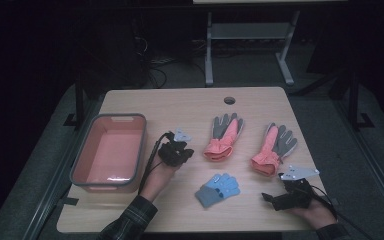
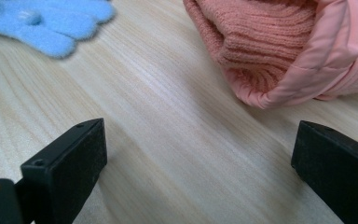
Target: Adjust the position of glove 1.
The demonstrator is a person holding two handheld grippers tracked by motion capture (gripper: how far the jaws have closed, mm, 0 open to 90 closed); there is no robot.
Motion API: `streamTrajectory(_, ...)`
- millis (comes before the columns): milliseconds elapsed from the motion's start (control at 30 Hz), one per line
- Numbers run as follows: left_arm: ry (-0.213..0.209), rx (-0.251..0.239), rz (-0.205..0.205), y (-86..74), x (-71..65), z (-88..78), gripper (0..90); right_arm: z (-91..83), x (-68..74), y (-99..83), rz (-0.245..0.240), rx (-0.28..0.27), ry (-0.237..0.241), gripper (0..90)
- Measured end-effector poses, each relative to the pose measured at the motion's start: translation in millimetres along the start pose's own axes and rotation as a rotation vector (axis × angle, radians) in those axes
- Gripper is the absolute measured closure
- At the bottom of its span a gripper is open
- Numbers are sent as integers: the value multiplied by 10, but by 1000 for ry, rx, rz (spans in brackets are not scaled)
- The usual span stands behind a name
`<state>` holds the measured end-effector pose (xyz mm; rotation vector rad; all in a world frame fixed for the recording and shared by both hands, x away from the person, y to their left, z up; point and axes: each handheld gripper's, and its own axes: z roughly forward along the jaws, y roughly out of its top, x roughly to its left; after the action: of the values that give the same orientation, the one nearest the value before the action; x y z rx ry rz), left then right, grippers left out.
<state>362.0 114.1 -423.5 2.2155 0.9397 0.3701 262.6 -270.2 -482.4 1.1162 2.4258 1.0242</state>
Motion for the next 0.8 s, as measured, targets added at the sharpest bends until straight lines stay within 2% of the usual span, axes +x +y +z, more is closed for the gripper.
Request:
streamTrajectory(100, 42, 20, -23, -22, 95, 20, 896, 0, 0, 0, 0, 0, 0, 29)
streamTrajectory(133, 42, 20, -23, -22, 95, 20, 896, 0, 0, 0, 0, 0, 0, 29)
streamTrajectory(200, 88, 42, -33, -29, 138, 68, 896, 0, 0, 0, -1, 0, 0, 29)
streamTrajectory(367, 146, 55, -67, -47, 193, 143, 896, 1, -1, 0, -1, -1, 1, 29)
streamTrajectory(467, 160, 65, -73, -58, 216, 173, 896, 1, -1, 0, -2, -1, 1, 30)
streamTrajectory(500, 180, 64, -71, -73, 231, 198, 895, 0, -1, 0, -1, -1, 1, 29)
streamTrajectory(633, 211, 77, -56, -79, 261, 212, 896, 1, 0, 0, 0, -1, 0, 29)
streamTrajectory(800, 213, 110, -68, -132, 309, 297, 896, 1, 0, 0, -1, -1, 0, 29)
